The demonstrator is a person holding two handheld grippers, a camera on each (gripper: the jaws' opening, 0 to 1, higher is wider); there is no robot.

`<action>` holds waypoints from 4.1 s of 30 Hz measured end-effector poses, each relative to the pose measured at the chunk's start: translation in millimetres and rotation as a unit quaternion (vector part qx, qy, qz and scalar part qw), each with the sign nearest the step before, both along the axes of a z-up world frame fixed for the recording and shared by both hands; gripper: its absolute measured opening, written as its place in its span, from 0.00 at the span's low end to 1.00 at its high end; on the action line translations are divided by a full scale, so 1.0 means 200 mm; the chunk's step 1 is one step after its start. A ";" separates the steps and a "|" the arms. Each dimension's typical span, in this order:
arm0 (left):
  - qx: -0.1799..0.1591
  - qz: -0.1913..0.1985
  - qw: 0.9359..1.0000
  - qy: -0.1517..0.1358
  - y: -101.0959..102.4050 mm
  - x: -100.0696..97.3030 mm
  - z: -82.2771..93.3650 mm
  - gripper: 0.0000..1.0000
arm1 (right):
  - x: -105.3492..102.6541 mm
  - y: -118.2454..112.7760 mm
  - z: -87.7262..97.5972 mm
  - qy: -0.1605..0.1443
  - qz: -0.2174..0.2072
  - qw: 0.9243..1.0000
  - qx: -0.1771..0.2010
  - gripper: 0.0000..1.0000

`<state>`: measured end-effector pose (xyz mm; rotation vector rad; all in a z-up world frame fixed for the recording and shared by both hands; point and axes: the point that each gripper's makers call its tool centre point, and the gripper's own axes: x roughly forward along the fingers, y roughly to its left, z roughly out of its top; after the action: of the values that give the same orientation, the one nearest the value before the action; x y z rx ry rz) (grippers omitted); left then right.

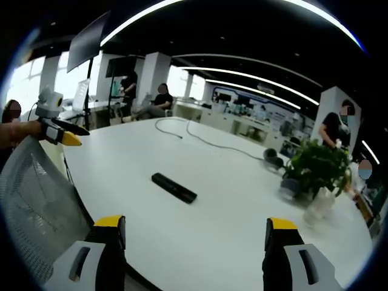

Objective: Press the specified remote control buttons in sequence, fully releasing each button before pressing the next.

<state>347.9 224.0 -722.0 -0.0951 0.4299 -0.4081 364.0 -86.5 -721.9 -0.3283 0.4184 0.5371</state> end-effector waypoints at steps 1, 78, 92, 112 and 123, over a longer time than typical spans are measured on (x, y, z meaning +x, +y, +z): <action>0.000 0.000 1.000 0.000 0.00 0.00 0.00 0.84 | 0.00 0.00 0.00 0.000 0.000 1.000 0.000 0.94; 0.147 -0.256 0.952 0.086 -0.34 0.39 -0.27 0.76 | -0.02 -0.08 -0.11 0.077 -0.040 0.996 0.018 0.69; 0.158 -0.296 0.933 0.131 -0.49 0.61 -0.40 0.67 | -0.02 -0.11 -0.14 0.096 -0.058 0.994 0.019 0.62; 0.237 -0.362 0.885 0.175 -0.59 0.76 -0.59 0.61 | -0.04 -0.13 -0.18 0.115 -0.063 0.991 0.004 0.55; 0.266 -0.380 0.865 0.194 -0.61 0.79 -0.69 0.57 | -0.04 -0.13 -0.19 0.119 -0.057 0.991 -0.004 0.53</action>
<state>506.4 102.5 -860.4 0.5633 0.9706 -1.0408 355.3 -113.5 -760.7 -0.2478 0.6659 0.4631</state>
